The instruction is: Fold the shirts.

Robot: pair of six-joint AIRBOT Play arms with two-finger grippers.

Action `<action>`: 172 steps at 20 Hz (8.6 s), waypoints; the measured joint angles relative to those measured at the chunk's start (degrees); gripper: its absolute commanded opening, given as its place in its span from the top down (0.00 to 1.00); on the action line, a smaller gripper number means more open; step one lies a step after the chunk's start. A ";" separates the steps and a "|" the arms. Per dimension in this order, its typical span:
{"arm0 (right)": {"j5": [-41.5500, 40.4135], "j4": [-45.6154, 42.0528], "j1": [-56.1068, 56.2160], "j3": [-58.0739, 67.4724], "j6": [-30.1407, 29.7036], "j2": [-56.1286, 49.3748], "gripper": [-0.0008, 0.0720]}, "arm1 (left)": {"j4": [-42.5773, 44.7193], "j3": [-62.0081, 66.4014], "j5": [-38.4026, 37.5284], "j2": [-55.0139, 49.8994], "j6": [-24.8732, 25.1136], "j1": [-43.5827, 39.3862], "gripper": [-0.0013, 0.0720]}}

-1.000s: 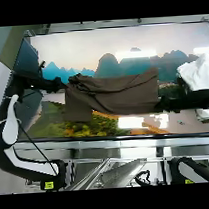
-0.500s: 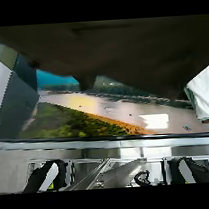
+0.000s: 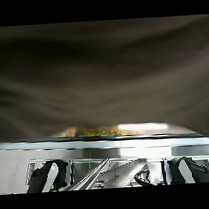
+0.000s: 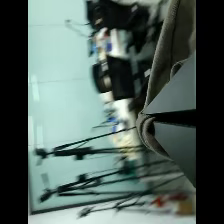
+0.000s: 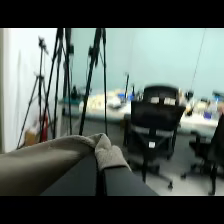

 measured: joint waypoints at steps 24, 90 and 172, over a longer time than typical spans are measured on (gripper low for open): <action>13.84 8.17 9.16 -26.97 -3.67 -59.14 0.96 | -4.94 -15.78 -5.51 -66.79 -3.23 -16.92 0.96; -8.35 -27.85 17.14 -16.98 21.77 -64.13 0.42 | 35.74 -26.21 3.17 -60.08 -28.96 -24.24 0.13; 4.52 -3.78 7.23 -42.23 2.71 -47.56 0.96 | 11.85 -35.43 1.09 -47.36 -17.86 -23.65 0.96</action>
